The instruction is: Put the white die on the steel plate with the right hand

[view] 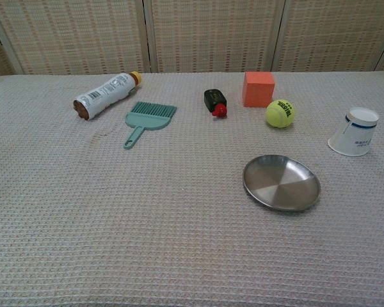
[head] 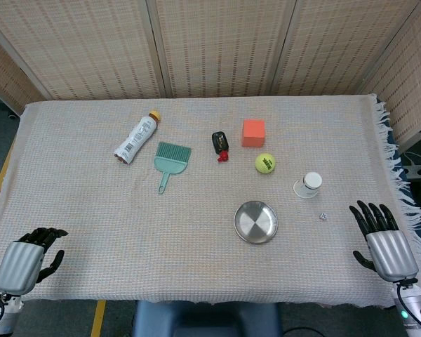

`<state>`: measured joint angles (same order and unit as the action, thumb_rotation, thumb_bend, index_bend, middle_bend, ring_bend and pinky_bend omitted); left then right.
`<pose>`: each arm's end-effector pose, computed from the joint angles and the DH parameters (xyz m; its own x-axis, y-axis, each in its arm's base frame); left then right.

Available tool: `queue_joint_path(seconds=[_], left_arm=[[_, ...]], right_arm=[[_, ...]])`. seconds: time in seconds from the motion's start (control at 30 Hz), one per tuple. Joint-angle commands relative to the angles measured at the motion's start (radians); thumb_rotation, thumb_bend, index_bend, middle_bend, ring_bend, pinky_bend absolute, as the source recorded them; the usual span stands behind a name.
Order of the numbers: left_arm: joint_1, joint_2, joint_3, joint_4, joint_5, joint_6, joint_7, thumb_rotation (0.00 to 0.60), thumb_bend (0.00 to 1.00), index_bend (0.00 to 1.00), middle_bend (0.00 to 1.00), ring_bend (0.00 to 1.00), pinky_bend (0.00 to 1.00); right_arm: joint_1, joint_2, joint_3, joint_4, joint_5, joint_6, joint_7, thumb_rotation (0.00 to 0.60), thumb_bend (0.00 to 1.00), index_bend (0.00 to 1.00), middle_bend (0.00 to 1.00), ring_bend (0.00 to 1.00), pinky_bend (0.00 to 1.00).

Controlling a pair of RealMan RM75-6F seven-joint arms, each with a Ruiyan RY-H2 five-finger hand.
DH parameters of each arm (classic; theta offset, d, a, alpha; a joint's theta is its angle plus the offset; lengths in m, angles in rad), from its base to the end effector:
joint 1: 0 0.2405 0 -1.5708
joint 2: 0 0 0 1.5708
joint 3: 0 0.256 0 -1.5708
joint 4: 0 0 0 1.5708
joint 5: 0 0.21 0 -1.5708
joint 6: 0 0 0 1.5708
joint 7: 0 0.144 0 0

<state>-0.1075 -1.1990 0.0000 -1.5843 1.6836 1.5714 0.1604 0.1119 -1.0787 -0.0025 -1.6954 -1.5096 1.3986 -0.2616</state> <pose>-0.2799 0.1741 0.1312 0.4899 -0.0715 0.8688 0.8457 -0.2029 -0.4935 -0.3005 -0.1757 0.1453 0.5901 -0.1183 0.7986 -0.8073 -0.0761 0.5852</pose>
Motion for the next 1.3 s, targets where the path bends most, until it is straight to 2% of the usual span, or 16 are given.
queue_joint_path(seconds=[0.03, 0.3, 0.43, 0.5, 0.57, 0.63, 0.73, 0.77, 0.87, 1.0, 1.1, 1.3], left_arm=[[0.000, 0.000, 0.001, -0.001, 0.000, -0.001, 0.006, 0.600, 0.39, 0.34, 0.39, 0.35, 0.58], [-0.004, 0.001, 0.003, -0.004, 0.000, -0.012, 0.004, 0.600, 0.39, 0.35, 0.39, 0.35, 0.58], [-0.006, 0.000, 0.001, 0.004, -0.007, -0.017, -0.008, 0.600, 0.39, 0.35, 0.39, 0.35, 0.58], [-0.005, 0.004, 0.003, 0.004, -0.010, -0.019, -0.013, 0.600, 0.39, 0.35, 0.39, 0.35, 0.58], [-0.002, 0.009, 0.004, -0.005, -0.007, -0.012, -0.020, 0.600, 0.39, 0.35, 0.39, 0.35, 0.58], [0.001, 0.011, 0.004, -0.010, 0.005, 0.003, -0.019, 0.600, 0.39, 0.35, 0.39, 0.35, 0.58], [0.003, 0.012, 0.007, -0.010, 0.015, 0.009, -0.018, 0.600, 0.39, 0.35, 0.39, 0.35, 0.58], [0.002, 0.012, 0.007, -0.011, 0.013, 0.007, -0.023, 0.600, 0.39, 0.36, 0.39, 0.36, 0.58], [0.001, 0.016, 0.004, -0.017, 0.000, 0.000, -0.036, 0.600, 0.39, 0.36, 0.40, 0.36, 0.59], [0.001, 0.020, 0.003, -0.016, -0.008, -0.005, -0.036, 0.600, 0.39, 0.36, 0.40, 0.36, 0.59], [0.003, 0.024, 0.005, -0.021, -0.008, -0.004, -0.042, 0.600, 0.39, 0.36, 0.40, 0.36, 0.59], [0.005, 0.023, 0.004, -0.023, -0.006, 0.000, -0.036, 0.600, 0.39, 0.35, 0.40, 0.36, 0.59]], right_arm=[[0.003, 0.006, 0.000, -0.006, 0.003, -0.010, 0.013, 0.600, 0.08, 0.00, 0.00, 0.00, 0.01], [0.017, 0.001, 0.003, 0.007, 0.000, -0.035, 0.050, 0.600, 0.08, 0.00, 0.00, 0.00, 0.02], [0.028, -0.020, 0.007, 0.028, 0.012, -0.056, 0.026, 0.600, 0.08, 0.00, 0.00, 0.00, 0.03], [0.032, -0.031, 0.010, 0.038, 0.009, -0.056, 0.017, 0.600, 0.08, 0.00, 0.01, 0.00, 0.06], [0.030, -0.059, 0.018, 0.065, -0.005, -0.031, 0.018, 0.600, 0.08, 0.00, 0.03, 0.01, 0.13], [0.026, -0.101, 0.034, 0.112, -0.027, 0.017, 0.025, 0.600, 0.08, 0.04, 0.12, 0.08, 0.25], [0.029, -0.160, 0.055, 0.196, -0.061, 0.074, 0.033, 0.600, 0.09, 0.18, 0.34, 0.32, 0.47], [0.036, -0.178, 0.060, 0.232, -0.082, 0.089, 0.039, 0.600, 0.10, 0.25, 0.44, 0.45, 0.60], [0.072, -0.213, 0.048, 0.341, -0.131, 0.065, 0.080, 0.600, 0.11, 0.36, 0.57, 0.64, 0.77], [0.140, -0.221, 0.031, 0.418, -0.151, -0.047, 0.100, 0.600, 0.11, 0.43, 0.68, 0.75, 0.87], [0.185, -0.218, 0.031, 0.434, -0.135, -0.135, 0.098, 0.600, 0.14, 0.46, 0.76, 0.83, 0.92], [0.242, -0.194, 0.043, 0.403, -0.055, -0.283, 0.064, 0.600, 0.20, 0.47, 0.79, 0.87, 0.95]])
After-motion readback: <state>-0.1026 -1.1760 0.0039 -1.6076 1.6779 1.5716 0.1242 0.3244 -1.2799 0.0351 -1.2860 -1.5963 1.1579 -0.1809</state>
